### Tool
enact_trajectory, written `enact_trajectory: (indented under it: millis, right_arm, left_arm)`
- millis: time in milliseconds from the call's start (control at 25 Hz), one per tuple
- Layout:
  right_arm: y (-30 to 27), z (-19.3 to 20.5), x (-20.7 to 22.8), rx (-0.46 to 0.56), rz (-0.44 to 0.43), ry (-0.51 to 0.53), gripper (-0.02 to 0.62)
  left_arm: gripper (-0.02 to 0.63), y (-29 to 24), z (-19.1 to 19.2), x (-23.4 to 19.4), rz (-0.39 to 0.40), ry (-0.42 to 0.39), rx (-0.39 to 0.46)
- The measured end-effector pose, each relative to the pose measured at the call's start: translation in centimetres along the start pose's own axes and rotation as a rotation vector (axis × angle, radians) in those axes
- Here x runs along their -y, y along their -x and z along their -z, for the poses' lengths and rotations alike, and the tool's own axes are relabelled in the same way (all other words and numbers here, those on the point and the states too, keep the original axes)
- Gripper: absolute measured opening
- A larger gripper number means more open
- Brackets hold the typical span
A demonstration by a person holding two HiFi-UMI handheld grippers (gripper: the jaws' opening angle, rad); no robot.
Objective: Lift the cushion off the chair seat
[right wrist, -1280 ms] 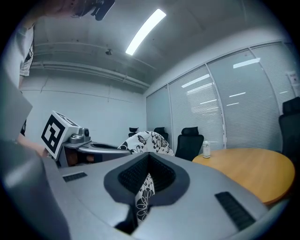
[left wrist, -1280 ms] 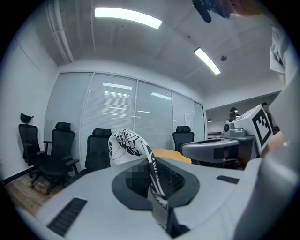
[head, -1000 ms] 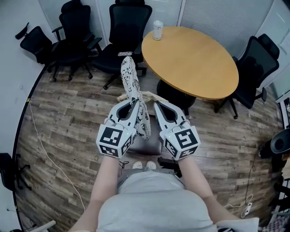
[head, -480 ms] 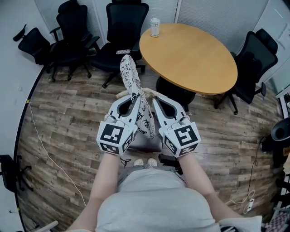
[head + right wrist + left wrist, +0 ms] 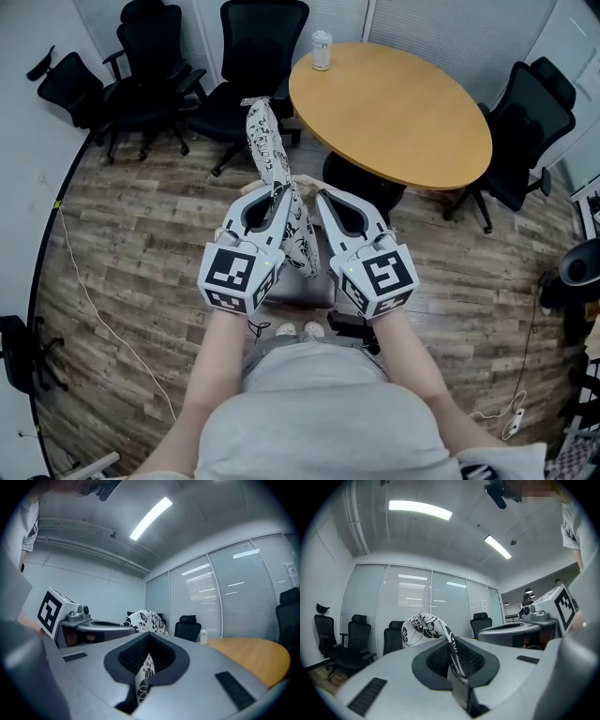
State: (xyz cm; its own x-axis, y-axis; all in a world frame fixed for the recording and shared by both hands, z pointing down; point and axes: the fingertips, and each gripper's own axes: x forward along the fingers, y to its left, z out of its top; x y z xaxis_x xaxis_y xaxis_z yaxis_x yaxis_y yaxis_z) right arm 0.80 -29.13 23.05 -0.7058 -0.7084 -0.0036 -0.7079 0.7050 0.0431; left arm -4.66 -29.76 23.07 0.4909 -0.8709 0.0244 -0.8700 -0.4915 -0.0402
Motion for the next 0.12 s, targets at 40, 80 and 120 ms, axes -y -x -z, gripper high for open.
enact_trajectory:
  millis: [40,80,120]
  right_arm:
    - [0.0,-0.11,-0.02,0.003,-0.001,0.002,0.025]
    - [-0.02,-0.22,-0.05,0.005,-0.002,0.004,0.025]
    - [-0.05,-0.32,-0.09,0.008,-0.004,0.006,0.025]
  left_arm:
    - [0.014,0.01,-0.09,0.0,0.0,-0.001,0.002]
    - [0.014,0.01,-0.18,0.0,-0.001,-0.003,0.004]
    - [0.014,0.01,-0.28,-0.01,-0.002,-0.005,0.007]
